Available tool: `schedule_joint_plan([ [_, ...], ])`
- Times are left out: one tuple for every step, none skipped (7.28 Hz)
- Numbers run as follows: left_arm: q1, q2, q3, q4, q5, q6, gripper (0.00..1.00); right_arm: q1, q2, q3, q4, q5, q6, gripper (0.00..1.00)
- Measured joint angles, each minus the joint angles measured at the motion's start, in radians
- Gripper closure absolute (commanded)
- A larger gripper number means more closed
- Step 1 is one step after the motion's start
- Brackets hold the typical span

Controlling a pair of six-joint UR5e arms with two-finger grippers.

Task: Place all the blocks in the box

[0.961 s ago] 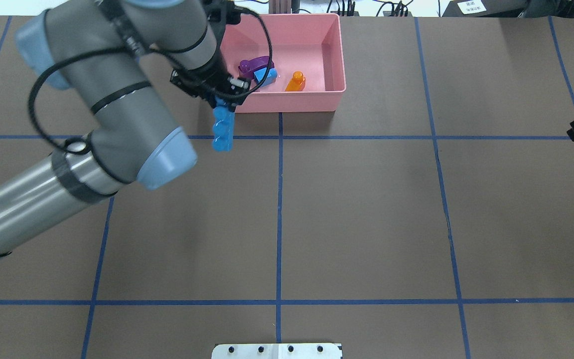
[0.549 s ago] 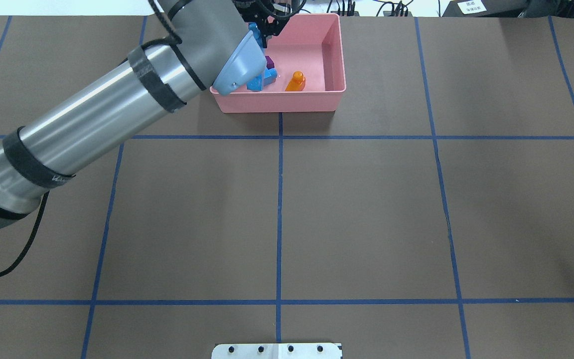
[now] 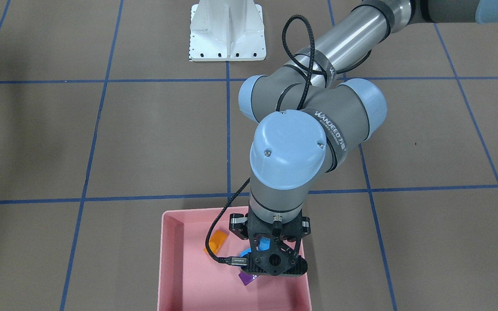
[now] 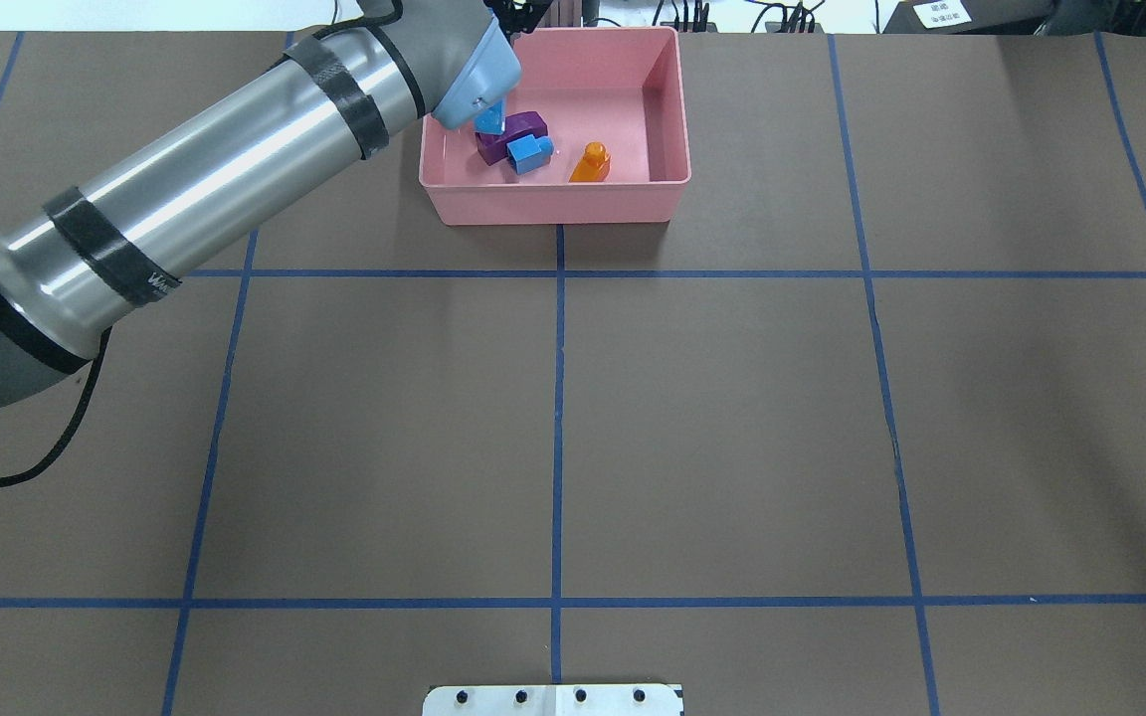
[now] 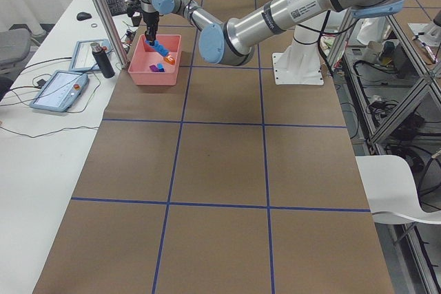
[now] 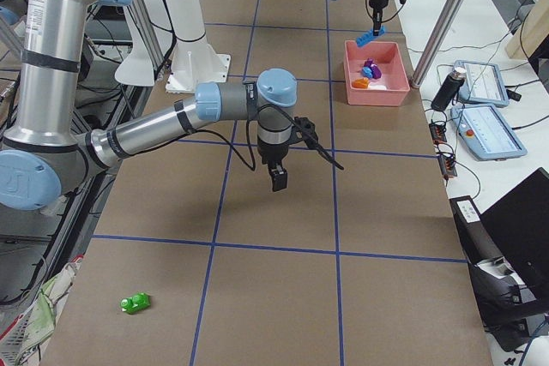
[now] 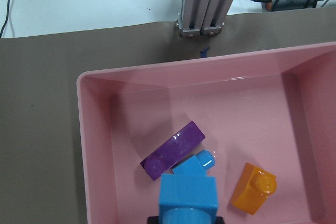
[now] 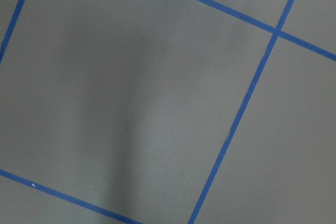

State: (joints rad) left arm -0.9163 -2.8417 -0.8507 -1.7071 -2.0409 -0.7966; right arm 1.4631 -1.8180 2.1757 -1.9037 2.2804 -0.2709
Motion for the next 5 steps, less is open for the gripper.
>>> schedule_joint_plan([
  [0.008,-0.001,0.006,-0.004,0.0,-0.001,0.0,0.011,-0.053,-0.002,0.041,0.0,-0.004,0.0],
  [0.018,0.0,-0.006,-0.002,-0.001,-0.001,0.0,0.015,-0.108,-0.008,0.091,0.001,-0.002,0.0],
  [0.024,0.019,-0.046,0.013,-0.002,0.004,0.0,0.016,-0.164,-0.011,0.125,0.0,0.0,0.0],
  [0.024,0.061,-0.124,0.051,-0.004,0.032,0.0,0.017,-0.22,-0.015,0.15,-0.001,0.001,0.01],
  [0.022,0.102,-0.218,0.132,-0.007,0.097,0.0,0.02,-0.28,-0.022,0.193,-0.002,0.001,0.01],
])
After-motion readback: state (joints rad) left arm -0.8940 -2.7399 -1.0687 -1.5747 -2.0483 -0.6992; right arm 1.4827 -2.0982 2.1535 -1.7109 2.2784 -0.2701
